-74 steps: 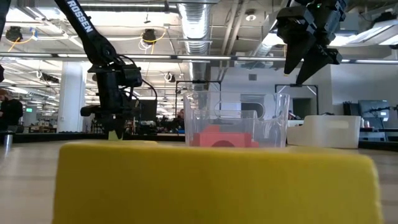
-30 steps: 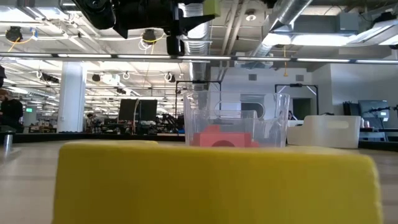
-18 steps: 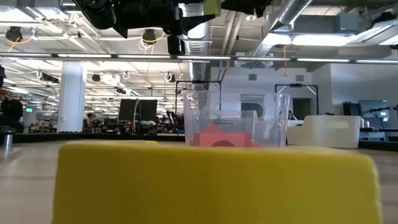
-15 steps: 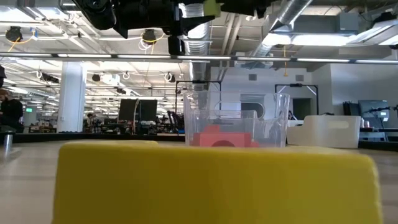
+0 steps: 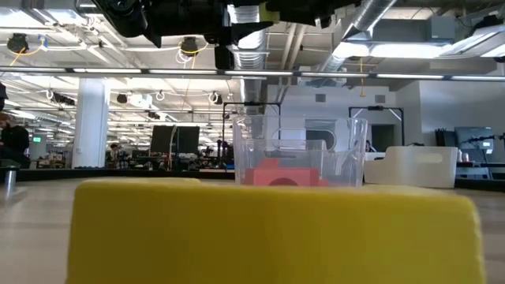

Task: Sort & place blocks by color
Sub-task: Put the green block into the white bin, then put the yellow block into the black bin

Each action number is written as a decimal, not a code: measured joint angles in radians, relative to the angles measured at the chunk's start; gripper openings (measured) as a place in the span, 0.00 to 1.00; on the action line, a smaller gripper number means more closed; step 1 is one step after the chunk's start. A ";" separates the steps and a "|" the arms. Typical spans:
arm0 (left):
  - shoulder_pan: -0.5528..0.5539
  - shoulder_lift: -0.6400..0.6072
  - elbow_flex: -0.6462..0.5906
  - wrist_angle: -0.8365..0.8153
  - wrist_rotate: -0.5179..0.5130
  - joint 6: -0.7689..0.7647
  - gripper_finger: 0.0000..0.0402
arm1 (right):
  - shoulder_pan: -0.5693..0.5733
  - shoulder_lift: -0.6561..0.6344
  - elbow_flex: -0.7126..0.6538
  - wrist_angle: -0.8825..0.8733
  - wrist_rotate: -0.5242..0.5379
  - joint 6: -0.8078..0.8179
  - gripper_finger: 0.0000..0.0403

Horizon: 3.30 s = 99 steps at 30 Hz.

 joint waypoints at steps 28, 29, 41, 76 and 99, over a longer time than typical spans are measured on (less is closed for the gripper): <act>0.067 0.000 0.001 -0.038 0.076 0.120 0.51 | -0.030 -0.101 0.037 -0.337 0.021 0.129 0.30; 0.084 0.000 0.001 -0.047 0.097 0.137 0.52 | -0.040 -0.133 0.037 -0.417 0.035 0.174 0.30; 0.077 -0.016 0.000 -0.504 0.012 0.394 0.56 | -0.410 -0.194 0.036 -1.260 0.055 0.724 0.30; -0.368 -0.016 0.000 -0.685 0.132 0.767 0.51 | -0.166 -0.164 0.036 -0.991 -0.248 0.645 0.77; -0.847 0.358 0.283 -0.667 -0.182 1.136 0.64 | 0.648 0.126 0.036 -0.736 -0.034 1.412 0.77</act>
